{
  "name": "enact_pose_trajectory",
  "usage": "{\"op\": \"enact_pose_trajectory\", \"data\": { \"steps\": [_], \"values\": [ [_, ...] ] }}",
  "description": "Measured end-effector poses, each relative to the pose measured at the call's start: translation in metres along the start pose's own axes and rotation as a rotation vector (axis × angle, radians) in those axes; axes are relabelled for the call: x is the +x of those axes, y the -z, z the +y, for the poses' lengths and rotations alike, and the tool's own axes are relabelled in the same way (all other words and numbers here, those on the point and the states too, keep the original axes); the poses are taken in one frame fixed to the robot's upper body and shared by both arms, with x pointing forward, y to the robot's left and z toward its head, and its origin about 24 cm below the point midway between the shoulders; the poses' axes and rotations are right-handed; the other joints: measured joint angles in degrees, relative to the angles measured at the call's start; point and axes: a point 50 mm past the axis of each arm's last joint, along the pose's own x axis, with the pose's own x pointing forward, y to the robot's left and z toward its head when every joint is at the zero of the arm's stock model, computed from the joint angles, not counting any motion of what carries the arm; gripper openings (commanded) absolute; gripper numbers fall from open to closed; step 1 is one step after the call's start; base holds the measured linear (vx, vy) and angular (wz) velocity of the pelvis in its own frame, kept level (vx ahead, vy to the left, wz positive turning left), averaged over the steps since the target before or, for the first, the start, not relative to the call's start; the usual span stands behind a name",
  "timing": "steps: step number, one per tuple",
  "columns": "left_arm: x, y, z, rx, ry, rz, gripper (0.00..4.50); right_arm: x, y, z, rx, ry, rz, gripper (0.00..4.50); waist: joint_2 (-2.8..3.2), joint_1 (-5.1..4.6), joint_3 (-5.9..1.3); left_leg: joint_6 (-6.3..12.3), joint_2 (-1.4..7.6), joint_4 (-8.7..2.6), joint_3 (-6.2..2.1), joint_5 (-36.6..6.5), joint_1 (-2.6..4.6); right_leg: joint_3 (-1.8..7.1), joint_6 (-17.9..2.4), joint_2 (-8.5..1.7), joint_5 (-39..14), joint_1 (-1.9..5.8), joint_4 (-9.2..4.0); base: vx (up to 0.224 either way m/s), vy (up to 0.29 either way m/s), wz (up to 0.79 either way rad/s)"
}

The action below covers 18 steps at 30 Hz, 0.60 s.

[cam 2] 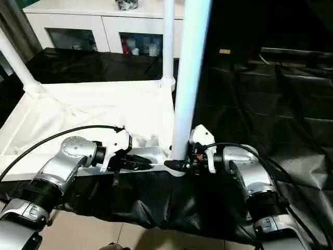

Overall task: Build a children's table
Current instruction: Rotate leg to tighten

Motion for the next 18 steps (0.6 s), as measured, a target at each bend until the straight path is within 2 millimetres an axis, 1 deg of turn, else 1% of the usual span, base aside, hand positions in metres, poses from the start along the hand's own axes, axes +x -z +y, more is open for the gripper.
{"op": "enact_pose_trajectory", "data": {
  "steps": [2,4,6,8,10,13,18],
  "values": [
    [0.001,0.000,0.000,0.003,-0.007,-0.001,0.00,0.000,0.000,0.000,0.002,0.015,-0.005,2.41,-0.01,0.11,-0.01,0.00,0.01,0.00,0.00,0.00,0.01,0.00,0.00,0.01,0.00,0.00,0.00,0.000,0.000,0.00],
    [0.006,-0.002,0.005,0.009,-0.079,-0.004,0.00,0.009,-0.001,-0.006,0.002,0.137,-0.043,2.41,-0.09,0.02,-0.05,-0.03,0.06,0.10,0.00,0.01,0.06,0.00,-0.03,0.03,0.03,0.02,0.14,0.000,0.000,0.00],
    [0.010,-0.004,0.008,0.011,-0.122,0.002,0.00,0.014,-0.004,-0.010,-0.004,0.224,-0.058,2.30,-0.10,-0.40,-0.04,-0.30,0.05,0.19,0.01,-0.12,0.10,0.03,-0.04,0.02,0.06,0.05,0.18,0.000,0.000,0.00],
    [0.019,-0.007,0.013,0.001,-0.210,0.003,0.00,0.023,-0.005,-0.019,0.042,0.393,-0.090,2.07,-0.27,-0.95,-0.01,-0.34,0.09,0.27,0.01,-0.06,0.21,0.02,0.10,0.03,0.01,0.13,0.18,0.000,0.000,0.00],
    [0.028,-0.010,0.014,-0.014,-0.261,-0.004,0.00,0.027,-0.005,-0.024,0.069,0.510,-0.106,2.01,-0.30,-1.27,-0.02,-0.34,0.07,0.30,0.04,-0.06,0.25,0.07,0.23,0.01,-0.06,0.18,0.13,0.000,0.000,0.00],
    [0.038,-0.013,0.014,-0.030,-0.308,-0.015,0.00,0.032,-0.006,-0.027,0.101,0.637,-0.128,1.99,-0.30,-1.47,-0.04,-0.34,0.06,0.30,0.04,-0.06,0.30,0.08,0.25,0.01,-0.05,0.25,0.11,0.000,0.000,0.00],
    [0.054,-0.019,0.015,-0.043,-0.374,-0.020,0.00,0.039,-0.007,-0.030,0.151,0.842,-0.153,1.97,-0.07,-1.41,-0.16,-0.34,0.04,0.25,0.03,-0.07,0.42,0.10,0.27,0.01,-0.04,0.42,0.10,0.000,0.000,0.00]
  ]
}}
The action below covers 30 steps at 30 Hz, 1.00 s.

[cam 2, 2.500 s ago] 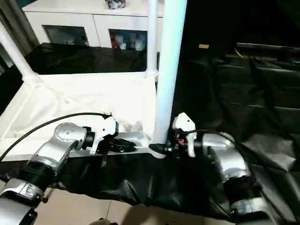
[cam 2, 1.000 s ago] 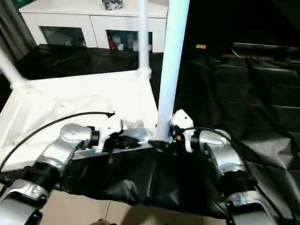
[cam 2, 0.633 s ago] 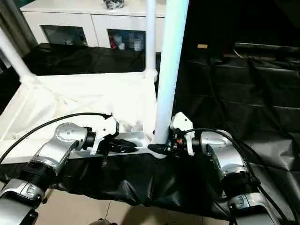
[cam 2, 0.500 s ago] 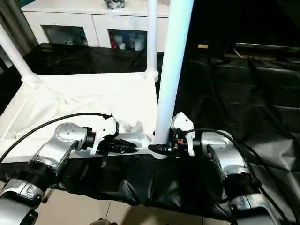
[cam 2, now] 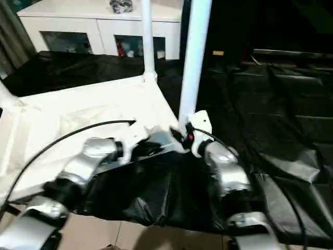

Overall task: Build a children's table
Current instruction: Rotate leg to tighten, then rotate table base

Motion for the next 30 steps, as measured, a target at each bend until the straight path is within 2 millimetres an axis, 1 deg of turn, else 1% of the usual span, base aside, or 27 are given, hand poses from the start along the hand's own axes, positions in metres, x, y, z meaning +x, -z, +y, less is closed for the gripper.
{"op": "enact_pose_trajectory", "data": {
  "steps": [1,4,5,6,9,11,16,18,22,25,27,28,30],
  "values": [
    [0.001,0.000,-0.001,-0.001,-0.007,0.000,0.00,0.001,0.000,0.000,0.001,0.019,-0.001,1.97,0.00,0.00,0.00,0.00,0.00,-0.03,0.00,0.00,0.08,0.00,0.00,0.00,0.00,0.08,-0.04,0.000,0.000,0.00],
    [0.005,-0.001,-0.003,-0.001,-0.018,-0.001,0.00,0.002,0.001,0.000,-0.005,0.062,-0.008,1.97,0.26,-0.02,0.02,0.01,-0.09,-0.16,0.00,-0.01,0.27,0.01,0.04,-0.03,-0.03,0.32,-0.29,0.000,0.000,0.00],
    [0.005,-0.001,-0.003,0.001,-0.018,-0.001,0.00,0.002,0.001,0.000,-0.001,0.064,-0.010,2.52,0.28,-0.04,0.02,0.01,-0.11,-0.18,0.00,-0.01,0.27,0.04,0.05,-0.04,-0.03,0.33,-0.30,0.000,0.000,0.00],
    [0.005,-0.001,-0.003,0.005,-0.019,-0.001,0.00,0.002,0.001,0.000,0.007,0.067,-0.012,2.66,0.29,-0.03,0.02,0.01,-0.12,-0.18,0.00,-0.02,0.27,0.04,0.06,-0.05,-0.04,0.34,-0.31,0.000,0.000,0.00],
    [0.006,-0.002,-0.004,0.017,-0.017,-0.003,0.00,0.002,0.001,0.001,0.038,0.060,-0.024,2.72,0.30,-0.11,0.02,0.03,-0.13,-0.20,0.00,-0.03,0.23,0.05,0.04,-0.05,-0.03,0.34,-0.34,0.000,0.000,0.00],
    [0.006,-0.002,-0.004,0.025,-0.014,-0.007,0.00,-0.001,0.001,-0.002,0.010,0.044,-0.021,3.01,0.30,0.00,0.02,0.04,-0.14,-0.22,0.00,-0.03,0.20,0.05,0.02,-0.06,-0.01,0.34,-0.33,0.000,0.000,0.00],
    [0.007,-0.004,-0.006,0.044,0.004,-0.017,0.00,-0.020,0.007,-0.016,-0.092,-0.075,0.001,3.01,0.28,0.43,0.05,0.05,-0.13,-0.32,0.00,-0.04,0.09,0.09,0.02,-0.05,-0.01,0.34,-0.30,0.000,0.000,0.00],
    [0.008,-0.005,-0.007,0.052,0.010,-0.020,0.00,-0.034,0.008,-0.029,-0.143,-0.138,0.016,3.01,0.21,0.71,0.10,0.07,-0.12,-0.32,-0.01,-0.04,0.06,0.07,0.08,-0.06,-0.05,0.34,-0.30,0.000,0.000,0.00],
    [0.006,-0.005,-0.007,0.056,0.012,-0.023,0.00,-0.054,0.013,-0.046,-0.150,-0.205,0.041,3.01,0.17,0.60,0.13,0.11,-0.11,-0.31,-0.01,-0.05,0.01,0.06,0.11,-0.05,-0.07,0.29,-0.30,0.000,0.000,0.00],
    [0.004,-0.004,-0.008,0.063,0.017,-0.031,0.00,-0.067,0.013,-0.060,-0.134,-0.217,0.063,3.01,0.20,0.60,0.14,0.11,-0.10,-0.30,-0.01,-0.05,-0.10,0.05,0.26,-0.05,-0.16,0.23,-0.30,0.000,0.000,0.00],
    [0.002,-0.004,-0.007,0.069,0.023,-0.036,0.00,-0.075,0.008,-0.073,-0.146,-0.197,0.068,3.01,0.22,0.63,0.13,0.18,-0.10,-0.29,-0.01,0.00,-0.40,0.04,0.21,-0.05,-0.12,0.04,-0.30,0.000,0.000,0.00],
    [0.002,-0.004,-0.007,0.069,0.024,-0.038,0.00,-0.077,0.007,-0.075,-0.148,-0.192,0.066,3.01,0.22,0.63,0.13,0.37,-0.10,-0.30,-0.01,0.11,-0.46,0.04,0.12,-0.05,-0.07,0.02,-0.28,0.000,0.000,0.00],
    [0.000,-0.003,-0.008,0.063,0.023,-0.050,0.00,-0.089,0.005,-0.080,-0.145,-0.207,0.062,3.01,0.25,0.67,0.11,0.39,-0.07,-0.34,-0.01,0.11,-0.48,0.00,0.18,-0.03,-0.11,-0.03,-0.28,0.000,0.000,0.00]
  ]
}}
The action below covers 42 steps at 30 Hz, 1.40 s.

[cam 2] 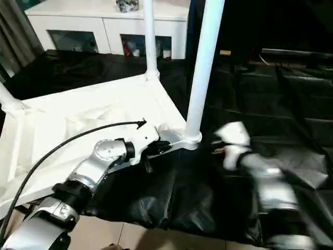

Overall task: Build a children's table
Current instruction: Rotate table base

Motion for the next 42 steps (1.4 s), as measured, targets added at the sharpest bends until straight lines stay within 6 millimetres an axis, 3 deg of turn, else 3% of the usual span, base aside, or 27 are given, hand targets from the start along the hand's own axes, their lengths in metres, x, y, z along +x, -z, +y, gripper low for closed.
{"op": "enact_pose_trajectory", "data": {
  "steps": [6,9,14,18,23,28,33,39,42],
  "values": [
    [-0.003,0.001,-0.001,0.005,0.001,-0.011,0.00,-0.008,0.002,0.012,0.020,-0.084,-0.009,3.01,0.17,-0.02,-0.09,0.02,0.05,0.07,-0.01,0.00,-0.11,-0.03,-0.01,0.03,0.01,-0.24,0.05,0.000,0.000,0.00],
    [-0.005,-0.001,0.001,-0.063,-0.010,-0.054,0.55,-0.008,-0.002,0.020,0.023,-0.138,-0.024,3.12,0.13,-0.07,-0.06,0.02,0.06,0.12,-0.01,0.00,-0.24,-0.03,-0.02,0.03,0.02,-0.37,0.05,0.000,0.000,0.00],
    [-0.018,-0.020,0.008,-0.080,-0.003,-0.147,0.83,0.000,-0.007,0.037,0.021,-0.202,-0.045,3.12,0.10,-0.13,-0.03,0.09,0.12,0.15,-0.01,-0.04,-0.38,-0.05,-0.04,0.05,0.03,-0.51,0.06,0.000,0.000,0.00],
    [-0.052,-0.018,0.011,-0.137,0.049,-0.143,1.27,0.009,-0.011,0.047,0.033,-0.235,-0.068,3.12,0.14,-0.43,-0.05,0.07,0.22,0.09,0.03,-0.04,-0.37,-0.06,-0.05,0.12,0.02,-0.61,0.10,0.000,0.000,0.00],
    [-0.087,-0.012,0.007,-0.186,0.125,-0.080,1.58,0.017,-0.015,0.058,0.036,-0.273,-0.083,3.12,0.13,0.09,0.04,0.01,0.21,0.13,0.05,-0.05,-0.31,-0.04,-0.09,0.11,0.00,-0.54,0.13,0.000,0.000,0.00],
    [-0.123,-0.002,-0.003,-0.199,0.151,0.026,2.12,0.047,-0.026,0.081,0.068,-0.327,-0.130,3.12,-0.16,-0.55,0.19,-0.31,0.26,0.14,0.11,-0.16,-0.23,-0.02,-0.14,0.12,0.04,-0.51,0.21,0.000,0.000,0.00],
    [-0.133,-0.006,-0.011,-0.222,0.169,0.035,2.56,0.075,-0.031,0.096,0.097,-0.324,-0.124,3.12,-0.36,-0.26,0.21,-0.36,0.26,0.17,0.12,-0.13,-0.24,0.02,-0.16,0.12,0.05,-0.52,0.30,0.000,0.000,0.00],
    [-0.139,-0.004,-0.021,-0.237,0.161,0.093,3.11,0.130,-0.057,0.123,0.134,-0.252,-0.132,3.12,-0.59,-0.50,0.26,-0.49,0.27,0.19,0.12,-0.05,-0.13,0.04,-0.16,0.13,0.05,-0.55,0.54,0.000,0.000,0.00],
    [-0.139,0.001,-0.022,-0.232,0.148,0.140,3.32,0.142,-0.062,0.127,0.146,-0.203,-0.122,3.12,-0.67,-0.33,0.22,-0.49,0.26,0.21,0.12,-0.05,-0.14,0.06,-0.16,0.13,0.04,-0.54,0.54,0.000,0.000,0.00]
  ]
}}
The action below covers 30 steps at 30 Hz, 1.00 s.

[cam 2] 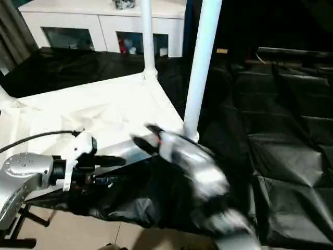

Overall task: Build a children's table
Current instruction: Rotate table base

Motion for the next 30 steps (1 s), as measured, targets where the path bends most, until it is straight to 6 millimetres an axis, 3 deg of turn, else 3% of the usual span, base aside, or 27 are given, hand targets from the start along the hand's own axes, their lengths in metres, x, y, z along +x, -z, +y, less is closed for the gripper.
{"op": "enact_pose_trajectory", "data": {
  "steps": [5,11,18,26,30],
  "values": [
    [0.002,0.009,-0.002,0.003,-0.010,0.078,3.43,0.012,-0.004,-0.017,0.037,0.201,0.020,3.12,-0.10,0.02,0.03,-0.01,-0.02,0.12,0.01,-0.01,-0.03,0.06,-0.01,-0.01,0.01,-0.04,0.13,0.000,0.000,0.00],
    [0.004,0.016,-0.005,0.026,-0.024,0.143,3.43,0.007,-0.015,-0.045,0.047,0.407,-0.009,3.12,-0.16,-0.12,0.01,-0.16,0.01,0.16,0.01,0.08,0.13,0.07,-0.09,0.00,-0.08,-0.05,0.48,0.000,0.000,0.00],
    [0.006,0.020,-0.005,0.058,-0.049,0.181,3.43,0.004,-0.009,-0.056,0.049,0.494,0.012,3.12,-0.14,-0.07,0.02,-0.20,0.01,0.28,0.00,0.11,0.13,0.07,-0.11,0.01,-0.07,-0.05,0.59,0.000,0.000,0.00],
    [0.013,0.022,0.013,0.113,-0.162,0.197,3.43,-0.012,-0.018,-0.082,-0.018,0.592,0.000,3.12,-0.15,1.09,0.02,-0.17,0.05,0.50,-0.02,0.13,-0.07,0.07,-0.10,-0.02,-0.08,-0.01,0.62,0.000,0.000,0.00],
    [0.011,0.020,0.020,0.132,-0.216,0.196,3.43,-0.037,-0.014,-0.109,-0.033,0.698,0.019,3.12,-0.09,2.16,0.06,-0.15,0.05,0.72,-0.02,0.13,-0.17,0.09,-0.10,-0.05,-0.08,0.08,0.66,0.000,0.000,0.00]
  ]
}}
